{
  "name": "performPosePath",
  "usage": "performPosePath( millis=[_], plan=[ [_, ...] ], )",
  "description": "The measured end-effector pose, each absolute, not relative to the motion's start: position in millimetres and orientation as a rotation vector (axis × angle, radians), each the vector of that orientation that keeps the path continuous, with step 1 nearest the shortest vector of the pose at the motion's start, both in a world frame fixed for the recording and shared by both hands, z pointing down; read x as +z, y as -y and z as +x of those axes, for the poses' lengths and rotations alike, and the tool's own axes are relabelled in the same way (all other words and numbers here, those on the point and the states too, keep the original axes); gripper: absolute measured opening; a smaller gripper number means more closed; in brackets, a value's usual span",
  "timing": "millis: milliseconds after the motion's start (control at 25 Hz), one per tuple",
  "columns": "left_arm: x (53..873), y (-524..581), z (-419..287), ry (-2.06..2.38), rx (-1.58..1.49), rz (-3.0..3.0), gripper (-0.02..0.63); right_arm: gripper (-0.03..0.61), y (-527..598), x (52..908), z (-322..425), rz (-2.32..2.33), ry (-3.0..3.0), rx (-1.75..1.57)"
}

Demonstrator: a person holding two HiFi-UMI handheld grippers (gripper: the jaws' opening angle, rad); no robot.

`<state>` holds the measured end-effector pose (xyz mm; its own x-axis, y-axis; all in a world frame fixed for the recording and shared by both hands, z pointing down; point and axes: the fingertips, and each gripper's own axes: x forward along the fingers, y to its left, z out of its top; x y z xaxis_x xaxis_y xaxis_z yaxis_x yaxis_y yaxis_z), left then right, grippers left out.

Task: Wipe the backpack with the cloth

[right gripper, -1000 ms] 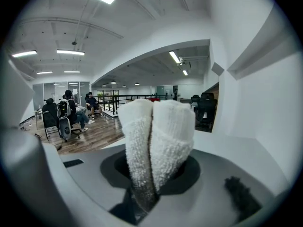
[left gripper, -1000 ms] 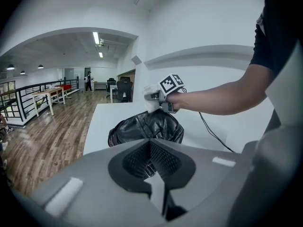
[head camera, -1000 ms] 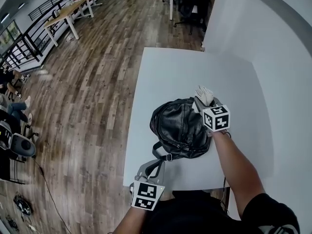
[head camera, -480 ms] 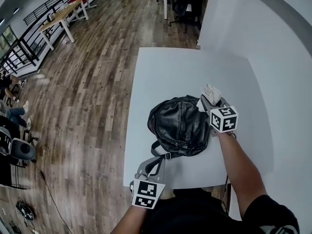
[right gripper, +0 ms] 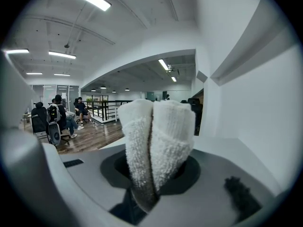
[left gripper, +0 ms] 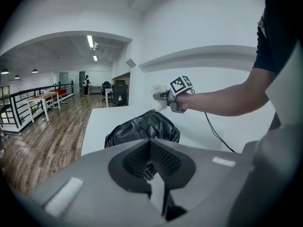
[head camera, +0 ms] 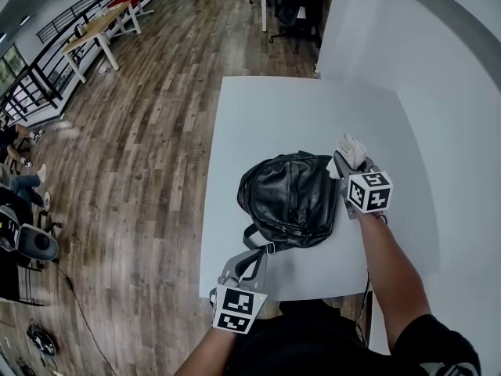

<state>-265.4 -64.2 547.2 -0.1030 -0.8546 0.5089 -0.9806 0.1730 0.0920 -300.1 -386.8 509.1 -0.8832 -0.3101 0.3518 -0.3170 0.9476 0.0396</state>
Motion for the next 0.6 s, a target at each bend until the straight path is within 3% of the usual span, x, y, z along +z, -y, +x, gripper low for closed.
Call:
performPosePath(
  millis=[600],
  plan=[
    [539.5,62.0,-258.2,2.016,0.371,1.749,0.006,0.098,386.1,497.5,-281.1,0.505,2.748,0.014]
  ],
)
